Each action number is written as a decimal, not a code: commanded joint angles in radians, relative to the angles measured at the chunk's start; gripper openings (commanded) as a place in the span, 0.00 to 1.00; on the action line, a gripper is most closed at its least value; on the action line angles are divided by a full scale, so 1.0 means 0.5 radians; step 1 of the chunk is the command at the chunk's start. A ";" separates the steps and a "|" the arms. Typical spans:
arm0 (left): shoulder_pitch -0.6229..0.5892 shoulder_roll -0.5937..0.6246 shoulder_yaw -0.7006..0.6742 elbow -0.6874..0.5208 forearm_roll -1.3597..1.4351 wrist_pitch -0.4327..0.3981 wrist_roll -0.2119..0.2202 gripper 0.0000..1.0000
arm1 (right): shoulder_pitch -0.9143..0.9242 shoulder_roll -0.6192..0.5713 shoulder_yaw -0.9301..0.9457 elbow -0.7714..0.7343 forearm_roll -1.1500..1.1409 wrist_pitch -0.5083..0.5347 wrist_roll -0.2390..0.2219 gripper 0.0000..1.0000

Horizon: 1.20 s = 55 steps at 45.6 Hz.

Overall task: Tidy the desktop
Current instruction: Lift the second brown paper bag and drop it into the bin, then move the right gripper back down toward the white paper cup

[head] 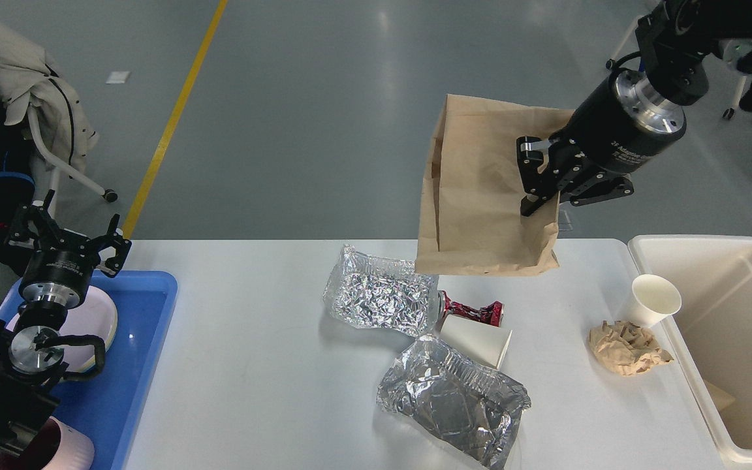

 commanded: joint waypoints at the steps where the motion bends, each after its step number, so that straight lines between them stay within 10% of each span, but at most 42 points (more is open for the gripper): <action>1: 0.000 -0.002 0.000 0.000 0.000 0.000 0.000 0.98 | -0.203 -0.012 -0.282 -0.104 0.026 -0.178 0.003 0.00; 18: 0.000 0.001 0.000 0.000 0.000 0.000 0.000 0.98 | -0.976 -0.577 -0.604 -0.576 0.293 -0.746 -0.022 0.00; 40: 0.000 0.001 -0.003 0.000 0.000 0.000 0.000 0.98 | -2.311 -0.813 -0.369 -1.079 1.011 -2.049 -0.071 0.00; 55: 0.000 0.001 0.000 0.000 0.000 0.000 0.000 0.98 | -2.799 -0.743 0.015 -1.441 1.011 -2.136 -0.071 0.00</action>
